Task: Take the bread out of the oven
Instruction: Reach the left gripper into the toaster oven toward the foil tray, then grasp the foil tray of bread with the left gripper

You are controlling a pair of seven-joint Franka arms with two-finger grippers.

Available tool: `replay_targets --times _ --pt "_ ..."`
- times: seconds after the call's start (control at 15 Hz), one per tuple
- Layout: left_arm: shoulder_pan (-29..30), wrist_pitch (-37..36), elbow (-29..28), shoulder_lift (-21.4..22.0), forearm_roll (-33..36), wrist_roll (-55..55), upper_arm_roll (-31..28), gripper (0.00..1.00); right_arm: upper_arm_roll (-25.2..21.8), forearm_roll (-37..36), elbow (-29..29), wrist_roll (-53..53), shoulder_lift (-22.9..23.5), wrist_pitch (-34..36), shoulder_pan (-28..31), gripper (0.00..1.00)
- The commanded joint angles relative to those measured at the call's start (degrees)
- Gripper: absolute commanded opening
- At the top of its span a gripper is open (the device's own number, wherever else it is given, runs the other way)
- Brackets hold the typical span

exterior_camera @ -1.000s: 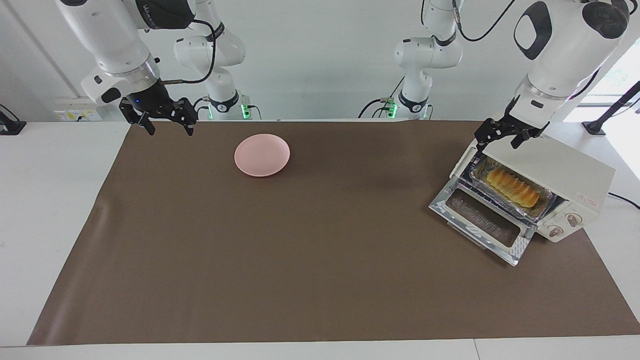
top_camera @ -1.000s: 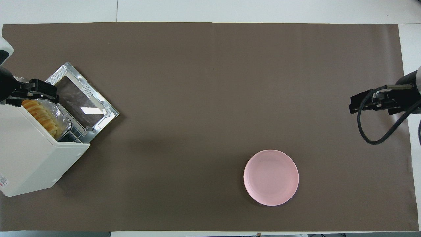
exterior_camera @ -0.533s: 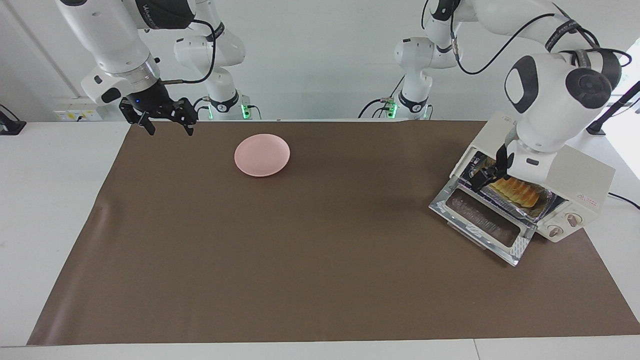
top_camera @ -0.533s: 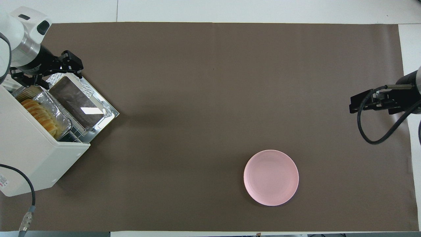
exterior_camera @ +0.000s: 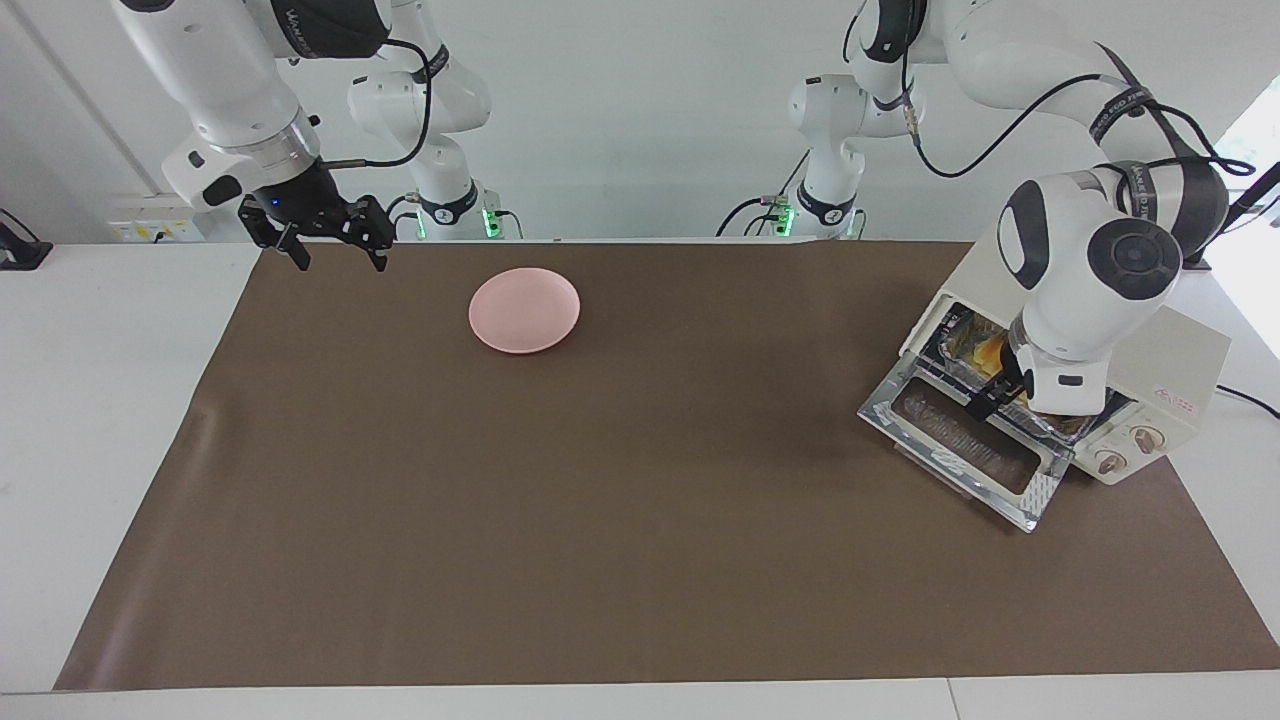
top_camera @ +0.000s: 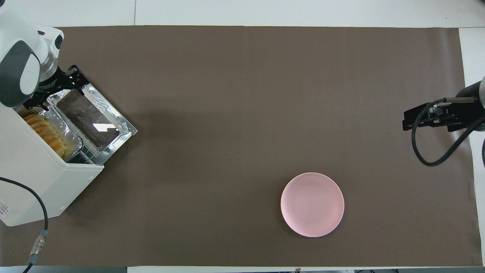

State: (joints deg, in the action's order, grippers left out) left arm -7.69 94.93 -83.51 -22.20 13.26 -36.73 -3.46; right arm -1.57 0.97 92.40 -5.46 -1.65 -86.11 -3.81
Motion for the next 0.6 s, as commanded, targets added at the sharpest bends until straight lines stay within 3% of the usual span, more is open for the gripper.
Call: replay_targets --times 0.0,0.53 --pt "0.1 5.1 -8.6 3.9 2.0 -2.2 -0.1 1.0 0.8 -0.9 0.9 -0.5 -0.9 0.5 0.8 1.0" --pt "1.2 8.6 -13.5 4.6 4.7 -6.3 -0.1 1.0 0.8 -0.9 0.8 -0.4 -0.9 0.5 0.8 1.0"
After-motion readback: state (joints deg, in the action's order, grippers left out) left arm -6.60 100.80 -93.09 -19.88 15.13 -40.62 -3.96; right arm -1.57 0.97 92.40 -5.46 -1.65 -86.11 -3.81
